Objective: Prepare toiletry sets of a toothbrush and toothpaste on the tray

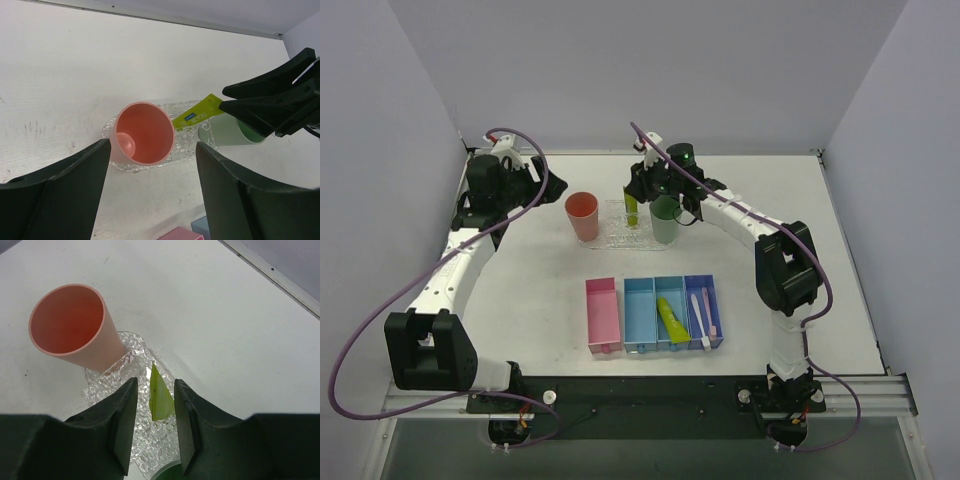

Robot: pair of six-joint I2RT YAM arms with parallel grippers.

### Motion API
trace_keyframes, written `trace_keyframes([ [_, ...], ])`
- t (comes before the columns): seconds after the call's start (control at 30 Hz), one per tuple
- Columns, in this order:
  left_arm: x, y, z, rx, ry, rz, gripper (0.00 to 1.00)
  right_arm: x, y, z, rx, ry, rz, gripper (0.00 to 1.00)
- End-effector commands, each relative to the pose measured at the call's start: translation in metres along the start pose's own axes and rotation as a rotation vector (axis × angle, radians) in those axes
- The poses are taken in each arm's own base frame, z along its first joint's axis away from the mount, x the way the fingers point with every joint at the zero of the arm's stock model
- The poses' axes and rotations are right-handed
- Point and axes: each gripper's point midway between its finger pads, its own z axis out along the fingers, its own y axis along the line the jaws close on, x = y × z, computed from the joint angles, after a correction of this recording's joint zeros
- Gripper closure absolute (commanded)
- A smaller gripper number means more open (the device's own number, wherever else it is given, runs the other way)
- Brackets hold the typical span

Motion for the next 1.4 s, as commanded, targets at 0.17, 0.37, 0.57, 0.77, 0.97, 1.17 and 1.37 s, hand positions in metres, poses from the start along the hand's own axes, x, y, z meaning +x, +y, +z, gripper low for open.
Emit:
trace_keyframes([
  [0.17,-0.018,-0.020,-0.013,0.074,-0.063,0.007,0.21,-0.088,0.025,-0.021,-0.044,-0.180,-0.007,0.66],
  [0.37,-0.009,-0.021,-0.021,0.057,-0.048,-0.009,0.22,-0.107,0.040,-0.050,-0.021,-0.144,0.145,0.66],
  [0.57,0.007,-0.038,-0.028,0.043,0.012,0.130,0.22,-0.068,0.066,-0.102,0.009,0.082,0.273,0.68],
  [0.77,0.032,-0.055,-0.027,0.066,0.066,0.242,0.21,0.002,0.101,-0.175,0.022,0.369,0.380,0.68],
  [0.97,0.056,-0.079,-0.025,0.104,0.123,0.373,0.21,0.064,0.135,-0.220,0.073,0.512,0.446,0.68],
  [1.17,0.077,-0.104,-0.028,0.152,0.160,0.507,0.18,0.114,0.155,-0.226,0.126,0.627,0.463,0.66],
  [1.37,0.095,-0.118,-0.037,0.192,0.187,0.565,0.17,0.144,0.169,-0.219,0.151,0.713,0.430,0.62],
])
